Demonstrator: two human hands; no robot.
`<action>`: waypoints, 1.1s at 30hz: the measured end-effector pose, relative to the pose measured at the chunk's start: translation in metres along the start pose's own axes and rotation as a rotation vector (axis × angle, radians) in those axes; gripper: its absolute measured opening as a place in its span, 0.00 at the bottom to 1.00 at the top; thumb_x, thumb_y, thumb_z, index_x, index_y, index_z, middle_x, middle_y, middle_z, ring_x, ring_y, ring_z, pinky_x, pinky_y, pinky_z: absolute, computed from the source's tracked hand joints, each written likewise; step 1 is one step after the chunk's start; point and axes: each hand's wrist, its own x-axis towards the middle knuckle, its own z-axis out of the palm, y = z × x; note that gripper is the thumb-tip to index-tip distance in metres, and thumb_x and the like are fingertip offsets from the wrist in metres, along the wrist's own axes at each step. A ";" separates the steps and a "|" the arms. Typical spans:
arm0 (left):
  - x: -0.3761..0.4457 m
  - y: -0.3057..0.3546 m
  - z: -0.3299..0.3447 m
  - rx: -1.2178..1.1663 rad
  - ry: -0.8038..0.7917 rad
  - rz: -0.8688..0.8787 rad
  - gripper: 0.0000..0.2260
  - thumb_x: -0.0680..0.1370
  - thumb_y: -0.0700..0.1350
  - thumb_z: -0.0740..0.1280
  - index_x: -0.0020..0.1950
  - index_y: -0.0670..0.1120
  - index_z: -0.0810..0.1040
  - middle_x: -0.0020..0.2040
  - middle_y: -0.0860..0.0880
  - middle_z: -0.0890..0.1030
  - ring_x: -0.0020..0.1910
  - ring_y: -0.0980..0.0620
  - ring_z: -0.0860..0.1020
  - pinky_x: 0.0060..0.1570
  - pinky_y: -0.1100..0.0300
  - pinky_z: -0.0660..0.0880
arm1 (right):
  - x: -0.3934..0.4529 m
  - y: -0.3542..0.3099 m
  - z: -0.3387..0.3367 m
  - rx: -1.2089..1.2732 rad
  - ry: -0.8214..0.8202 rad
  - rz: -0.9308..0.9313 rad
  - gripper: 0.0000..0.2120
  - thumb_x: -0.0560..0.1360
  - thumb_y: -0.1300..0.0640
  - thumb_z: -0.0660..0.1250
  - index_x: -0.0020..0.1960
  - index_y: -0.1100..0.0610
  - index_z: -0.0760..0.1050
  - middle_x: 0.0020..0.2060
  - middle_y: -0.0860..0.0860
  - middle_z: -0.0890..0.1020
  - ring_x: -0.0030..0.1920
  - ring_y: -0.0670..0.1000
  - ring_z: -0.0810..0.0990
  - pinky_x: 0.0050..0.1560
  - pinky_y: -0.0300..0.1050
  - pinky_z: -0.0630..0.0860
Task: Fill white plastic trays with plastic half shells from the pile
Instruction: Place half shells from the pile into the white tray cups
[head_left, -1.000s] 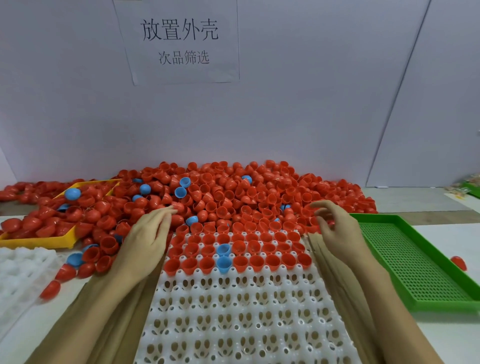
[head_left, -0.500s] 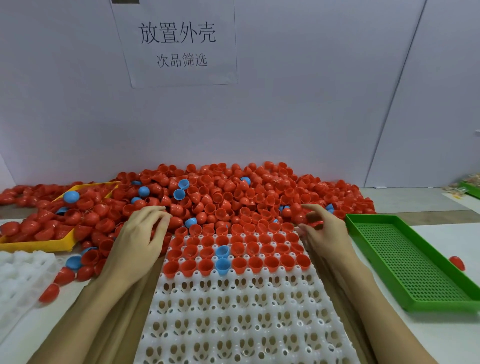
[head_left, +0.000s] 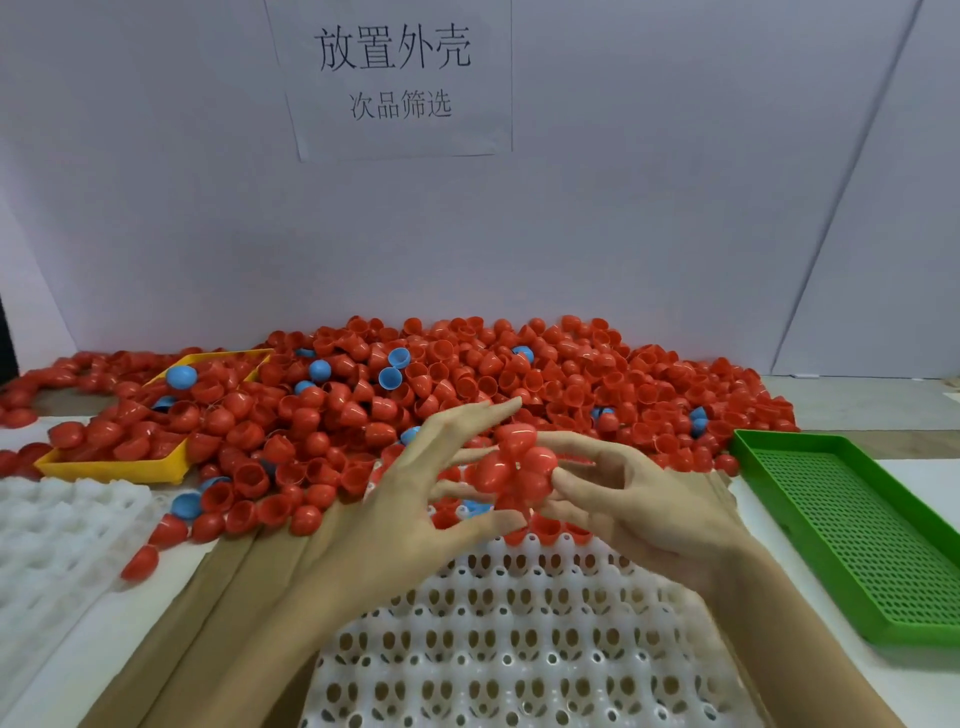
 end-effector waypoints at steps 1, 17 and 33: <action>-0.001 0.002 0.002 -0.045 0.007 0.004 0.32 0.75 0.55 0.77 0.76 0.67 0.67 0.73 0.62 0.69 0.68 0.56 0.77 0.61 0.57 0.80 | 0.000 0.000 0.004 0.016 -0.013 0.009 0.20 0.82 0.61 0.71 0.73 0.56 0.76 0.69 0.63 0.80 0.72 0.61 0.78 0.70 0.47 0.76; 0.003 0.000 -0.004 -0.262 0.148 -0.263 0.17 0.70 0.46 0.82 0.51 0.56 0.79 0.59 0.54 0.84 0.55 0.52 0.85 0.57 0.53 0.82 | -0.007 -0.010 -0.035 -0.072 0.609 -0.211 0.15 0.75 0.56 0.75 0.62 0.55 0.83 0.56 0.56 0.87 0.59 0.55 0.87 0.58 0.45 0.83; 0.001 -0.006 -0.019 -0.151 0.188 -0.179 0.15 0.71 0.48 0.80 0.41 0.45 0.75 0.43 0.46 0.86 0.44 0.50 0.86 0.50 0.61 0.81 | -0.003 0.034 -0.094 -1.094 0.894 0.033 0.17 0.79 0.61 0.73 0.67 0.50 0.81 0.58 0.48 0.86 0.55 0.47 0.82 0.63 0.53 0.82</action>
